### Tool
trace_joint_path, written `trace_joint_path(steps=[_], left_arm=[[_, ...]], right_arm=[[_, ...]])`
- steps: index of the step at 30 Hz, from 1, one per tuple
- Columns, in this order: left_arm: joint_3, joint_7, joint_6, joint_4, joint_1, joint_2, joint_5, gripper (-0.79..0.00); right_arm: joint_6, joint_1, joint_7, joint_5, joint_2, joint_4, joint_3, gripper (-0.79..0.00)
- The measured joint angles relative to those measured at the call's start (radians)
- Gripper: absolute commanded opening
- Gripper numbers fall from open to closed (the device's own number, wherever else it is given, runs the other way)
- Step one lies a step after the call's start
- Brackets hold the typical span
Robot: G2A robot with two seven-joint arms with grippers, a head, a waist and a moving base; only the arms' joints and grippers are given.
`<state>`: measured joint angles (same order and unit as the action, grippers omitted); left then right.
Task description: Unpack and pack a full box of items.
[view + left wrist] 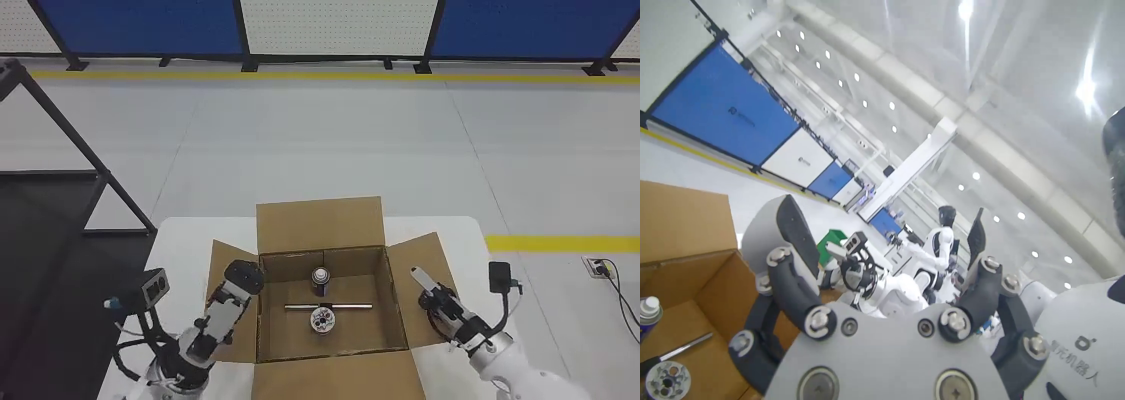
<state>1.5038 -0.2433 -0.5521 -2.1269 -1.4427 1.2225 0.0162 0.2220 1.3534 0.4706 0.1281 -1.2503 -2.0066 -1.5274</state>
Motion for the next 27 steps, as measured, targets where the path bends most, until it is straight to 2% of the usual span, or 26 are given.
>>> trace_joint_path(steps=[4,10,15,20,27], left_arm=[[0.067,0.077,-0.082,-0.019,-0.079,0.001,0.059,0.000],[0.161,0.151,-0.166,-0.026,-0.162,0.003,0.122,0.000],[0.226,0.217,-0.185,-0.014,-0.210,0.008,0.159,0.000],[0.254,0.257,-0.188,0.009,-0.250,0.013,0.213,0.000],[0.258,0.262,-0.182,0.014,-0.255,0.014,0.224,0.000]], right_arm=[[0.030,0.002,-0.017,-0.018,0.002,0.028,-0.025,0.000],[0.059,-0.009,-0.012,-0.026,0.005,0.065,-0.034,0.000],[0.067,-0.023,0.001,-0.033,0.006,0.100,-0.021,0.000],[0.049,-0.033,0.008,-0.042,0.007,0.136,-0.004,0.000],[0.033,-0.024,-0.006,-0.063,0.008,0.135,-0.010,0.000]])
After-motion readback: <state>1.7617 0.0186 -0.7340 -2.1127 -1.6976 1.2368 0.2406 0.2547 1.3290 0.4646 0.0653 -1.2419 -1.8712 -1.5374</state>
